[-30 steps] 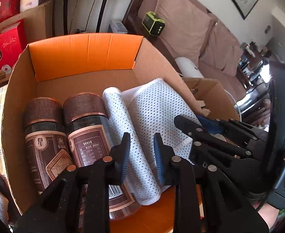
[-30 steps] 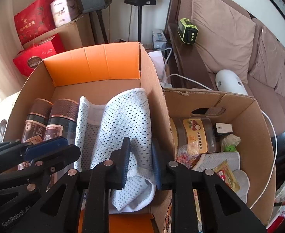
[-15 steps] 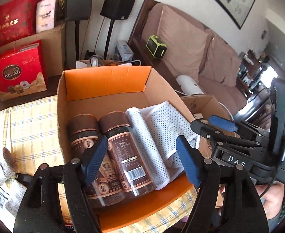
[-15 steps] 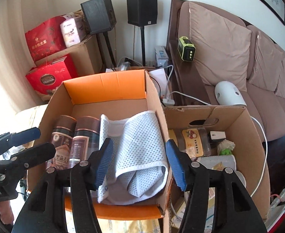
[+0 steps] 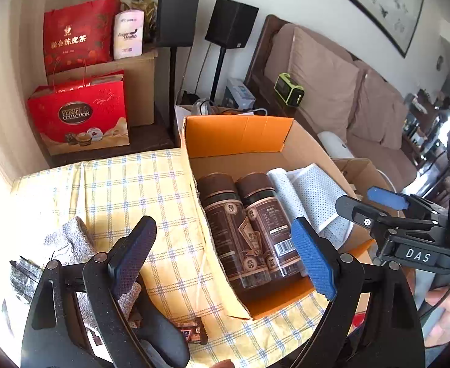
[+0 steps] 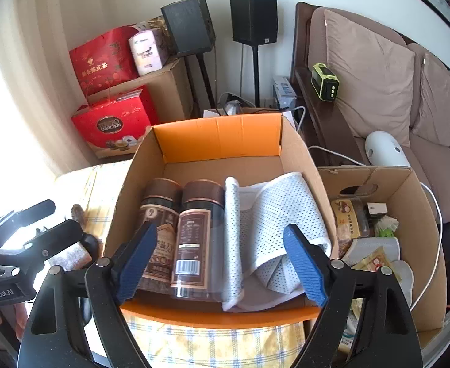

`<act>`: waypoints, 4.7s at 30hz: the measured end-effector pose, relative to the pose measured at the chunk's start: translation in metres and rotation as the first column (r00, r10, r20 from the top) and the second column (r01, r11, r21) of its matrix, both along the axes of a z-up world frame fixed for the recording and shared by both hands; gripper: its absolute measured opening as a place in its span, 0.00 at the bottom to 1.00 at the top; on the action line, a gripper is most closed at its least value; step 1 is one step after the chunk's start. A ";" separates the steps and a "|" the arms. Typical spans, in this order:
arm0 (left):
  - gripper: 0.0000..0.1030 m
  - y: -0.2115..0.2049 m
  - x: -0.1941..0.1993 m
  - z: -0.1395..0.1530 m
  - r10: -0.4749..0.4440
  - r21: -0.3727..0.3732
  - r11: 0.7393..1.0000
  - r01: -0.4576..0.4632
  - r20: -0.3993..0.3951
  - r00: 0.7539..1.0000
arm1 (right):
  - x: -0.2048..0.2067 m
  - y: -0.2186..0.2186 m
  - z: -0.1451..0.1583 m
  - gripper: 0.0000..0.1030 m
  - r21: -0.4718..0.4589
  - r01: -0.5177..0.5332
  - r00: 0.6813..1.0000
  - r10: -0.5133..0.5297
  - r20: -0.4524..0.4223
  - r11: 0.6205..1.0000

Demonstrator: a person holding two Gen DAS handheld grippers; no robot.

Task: Organize objects
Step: 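Withdraw both grippers from the box toward the grey socks, then close the right gripper on a grey sock lying on the black cloth, then lift the held grey socks with both grippers and carry them over the orange box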

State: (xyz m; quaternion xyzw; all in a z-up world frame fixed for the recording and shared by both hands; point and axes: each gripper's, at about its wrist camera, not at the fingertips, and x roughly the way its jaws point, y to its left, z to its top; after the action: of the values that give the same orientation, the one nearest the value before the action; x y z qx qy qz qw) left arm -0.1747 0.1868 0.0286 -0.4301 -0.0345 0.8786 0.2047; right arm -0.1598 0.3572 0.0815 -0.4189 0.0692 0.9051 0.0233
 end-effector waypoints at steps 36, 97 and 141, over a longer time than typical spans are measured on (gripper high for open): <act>1.00 -0.224 0.047 -0.028 0.281 -0.070 0.957 -0.280 0.001 0.960 | 0.002 -0.174 0.000 0.99 0.009 -0.264 0.964 0.264 -0.029 0.964; 1.00 -0.197 -0.077 -0.117 0.171 -0.088 0.984 -0.158 0.183 0.968 | -0.050 -0.227 -0.121 0.21 -0.287 -0.205 0.950 0.261 0.172 0.936; 0.25 -0.153 -0.051 -0.036 0.124 0.010 0.992 -0.126 0.101 0.987 | -0.010 -0.151 -0.009 0.12 -0.245 -0.200 0.980 0.199 -0.032 0.949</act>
State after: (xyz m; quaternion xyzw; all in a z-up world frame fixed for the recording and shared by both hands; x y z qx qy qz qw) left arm -0.2260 0.0342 -0.0072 -0.4690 -0.0787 0.8667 0.1507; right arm -0.1698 0.2059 0.0721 -0.4204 0.1388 0.8885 -0.1209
